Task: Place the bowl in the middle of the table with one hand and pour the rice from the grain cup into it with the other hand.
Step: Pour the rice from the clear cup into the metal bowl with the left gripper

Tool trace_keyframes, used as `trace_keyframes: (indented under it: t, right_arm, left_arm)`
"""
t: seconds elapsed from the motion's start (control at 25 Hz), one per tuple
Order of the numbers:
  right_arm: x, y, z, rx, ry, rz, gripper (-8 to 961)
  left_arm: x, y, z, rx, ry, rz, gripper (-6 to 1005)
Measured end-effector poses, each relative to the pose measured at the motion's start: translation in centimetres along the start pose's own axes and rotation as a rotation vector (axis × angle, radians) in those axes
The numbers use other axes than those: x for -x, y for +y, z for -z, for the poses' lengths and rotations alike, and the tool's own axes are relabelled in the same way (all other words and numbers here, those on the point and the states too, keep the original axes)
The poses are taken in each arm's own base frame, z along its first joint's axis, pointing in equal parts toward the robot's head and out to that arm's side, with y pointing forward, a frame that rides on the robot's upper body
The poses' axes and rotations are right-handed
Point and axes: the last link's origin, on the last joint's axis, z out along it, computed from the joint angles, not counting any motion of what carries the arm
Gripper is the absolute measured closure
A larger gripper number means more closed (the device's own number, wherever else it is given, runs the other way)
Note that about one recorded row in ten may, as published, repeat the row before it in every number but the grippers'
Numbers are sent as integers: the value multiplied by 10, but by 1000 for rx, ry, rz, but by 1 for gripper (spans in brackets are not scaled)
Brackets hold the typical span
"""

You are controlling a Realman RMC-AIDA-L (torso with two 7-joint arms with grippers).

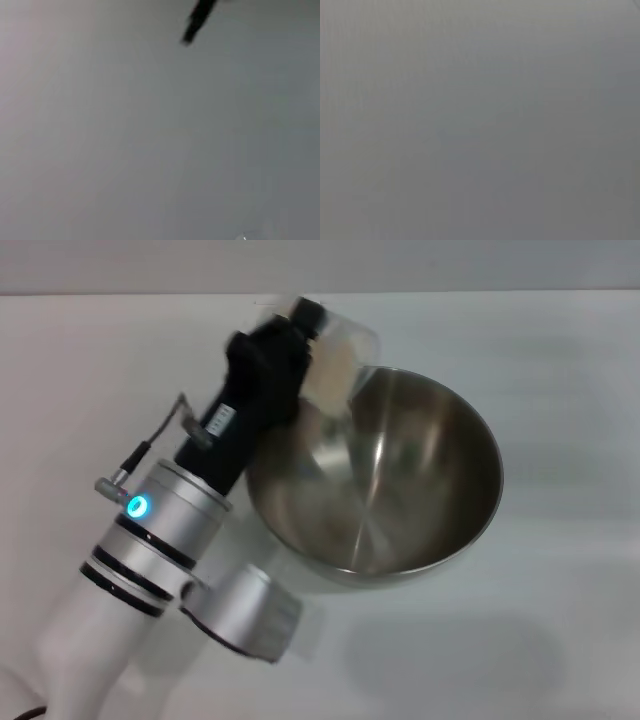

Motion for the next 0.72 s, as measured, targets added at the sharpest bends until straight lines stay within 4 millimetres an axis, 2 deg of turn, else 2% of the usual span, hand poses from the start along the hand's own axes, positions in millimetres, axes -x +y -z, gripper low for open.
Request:
trace_keyframes:
  t: [0.16, 0.72]
  right_arm:
    - [0, 2, -2, 6, -1, -1, 463]
    - [1, 4, -5, 15, -5, -1, 465]
  left_arm:
    - [-9, 7, 4, 39, 59, -192, 976]
    - [-15, 10, 11, 38, 96, -550, 976]
